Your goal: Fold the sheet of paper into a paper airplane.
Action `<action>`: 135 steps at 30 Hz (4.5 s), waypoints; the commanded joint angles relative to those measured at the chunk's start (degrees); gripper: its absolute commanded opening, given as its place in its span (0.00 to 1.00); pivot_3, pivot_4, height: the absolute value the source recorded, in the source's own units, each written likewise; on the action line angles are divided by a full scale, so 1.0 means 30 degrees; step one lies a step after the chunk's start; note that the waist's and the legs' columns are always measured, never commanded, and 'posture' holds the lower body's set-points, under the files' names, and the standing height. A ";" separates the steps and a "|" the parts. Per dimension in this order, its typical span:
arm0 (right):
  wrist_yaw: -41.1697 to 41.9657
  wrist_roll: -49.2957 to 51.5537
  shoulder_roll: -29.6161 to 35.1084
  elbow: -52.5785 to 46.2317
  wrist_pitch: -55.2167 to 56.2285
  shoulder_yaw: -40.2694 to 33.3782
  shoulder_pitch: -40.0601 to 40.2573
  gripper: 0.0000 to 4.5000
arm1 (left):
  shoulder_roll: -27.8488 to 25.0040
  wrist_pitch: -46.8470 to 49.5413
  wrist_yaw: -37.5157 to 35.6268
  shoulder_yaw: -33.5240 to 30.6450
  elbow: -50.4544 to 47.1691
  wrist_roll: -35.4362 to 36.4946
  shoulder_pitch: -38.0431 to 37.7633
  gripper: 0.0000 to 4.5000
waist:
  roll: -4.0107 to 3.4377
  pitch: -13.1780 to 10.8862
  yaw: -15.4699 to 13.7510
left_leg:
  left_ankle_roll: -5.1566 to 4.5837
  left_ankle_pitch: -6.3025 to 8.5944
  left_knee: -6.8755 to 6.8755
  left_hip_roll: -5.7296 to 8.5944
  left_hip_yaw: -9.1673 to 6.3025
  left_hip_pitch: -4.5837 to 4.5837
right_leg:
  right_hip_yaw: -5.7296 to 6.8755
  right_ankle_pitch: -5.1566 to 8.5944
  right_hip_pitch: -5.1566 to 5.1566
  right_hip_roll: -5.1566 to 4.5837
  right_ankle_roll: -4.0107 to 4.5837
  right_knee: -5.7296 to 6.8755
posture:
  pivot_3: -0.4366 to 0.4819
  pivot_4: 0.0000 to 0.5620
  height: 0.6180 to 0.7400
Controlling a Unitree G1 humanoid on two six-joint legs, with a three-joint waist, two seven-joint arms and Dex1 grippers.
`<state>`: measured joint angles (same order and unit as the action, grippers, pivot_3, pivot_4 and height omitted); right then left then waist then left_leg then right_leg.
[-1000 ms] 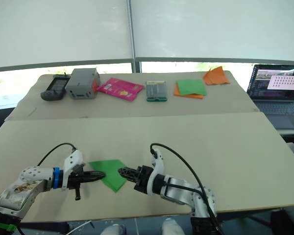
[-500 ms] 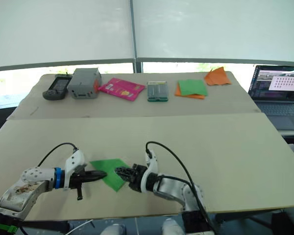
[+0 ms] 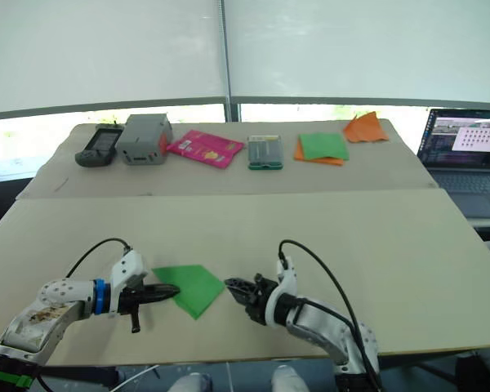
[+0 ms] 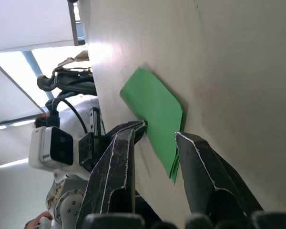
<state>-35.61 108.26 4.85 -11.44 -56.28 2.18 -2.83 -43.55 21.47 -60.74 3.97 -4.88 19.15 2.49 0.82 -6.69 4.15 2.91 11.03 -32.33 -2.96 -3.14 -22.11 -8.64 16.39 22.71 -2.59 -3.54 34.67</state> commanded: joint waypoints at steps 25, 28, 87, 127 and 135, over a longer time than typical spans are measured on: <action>-0.1891 0.0687 0.0701 -0.0557 0.3486 0.1516 0.0256 0.35 | 0.0082 0.0546 0.0690 0.0594 0.0130 -0.0697 -0.0867 0.00 | -0.0013 0.0032 -0.0046 | -0.0137 -0.0083 0.0038 -0.0013 0.0113 -0.0057 | 0.0155 -0.0009 -0.0084 -0.0273 0.0014 -0.0156 | 0.48 0.27 1.00; -0.1789 0.0460 0.0567 -0.0515 0.3711 0.1691 0.0291 0.35 | 0.0060 0.0566 0.0710 0.0540 0.0087 -0.0673 -0.0876 0.00 | -0.0012 0.0032 -0.0039 | -0.0137 -0.0083 0.0038 -0.0018 0.0112 -0.0059 | 0.0156 -0.0009 -0.0088 -0.0279 0.0015 -0.0158 | 0.48 0.27 1.00; 2.1353 -3.3645 0.5205 -0.1009 1.5212 1.1087 -0.3260 0.00 | -0.0418 0.1088 0.0063 0.0072 0.0458 -0.0288 0.0113 0.00 | 0.0054 0.0048 -0.0461 | 0.0001 -0.0001 -0.0103 -0.0277 0.0205 0.0052 | 0.0619 -0.0114 -0.0098 -0.0138 0.0122 -0.0163 | 0.48 0.27 1.00; 2.6052 -4.0162 0.4567 -0.0761 1.1151 1.3038 -0.4113 0.00 | -0.1388 0.6125 -0.1689 -0.3187 -0.0690 0.5104 0.3357 0.00 | 0.0127 0.0003 -0.0468 | 0.0047 0.0003 -0.0151 -0.0304 0.0105 0.0161 | 0.0549 -0.0121 -0.0139 0.0008 0.0128 -0.0037 | 0.48 0.27 1.00; 2.6256 -4.0098 0.4776 -0.1520 1.0689 1.2436 -0.4076 0.00 | -0.1007 0.2585 -0.1603 -0.0989 0.0949 0.1784 0.2565 0.00 | 0.0160 -0.0010 -0.0628 | -0.0051 -0.0057 -0.0149 -0.0310 0.0088 0.0205 | 0.0538 -0.0116 -0.0129 0.0040 0.0137 0.0080 | 0.48 0.27 1.00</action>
<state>42.51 -12.06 18.22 -15.69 -21.96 40.39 -15.64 -45.92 31.23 -65.66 1.43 -2.28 25.87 9.17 1.30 -6.72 2.26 2.80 10.88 -32.78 -3.88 -2.87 -21.50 -7.02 16.05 22.32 -2.48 -3.12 34.90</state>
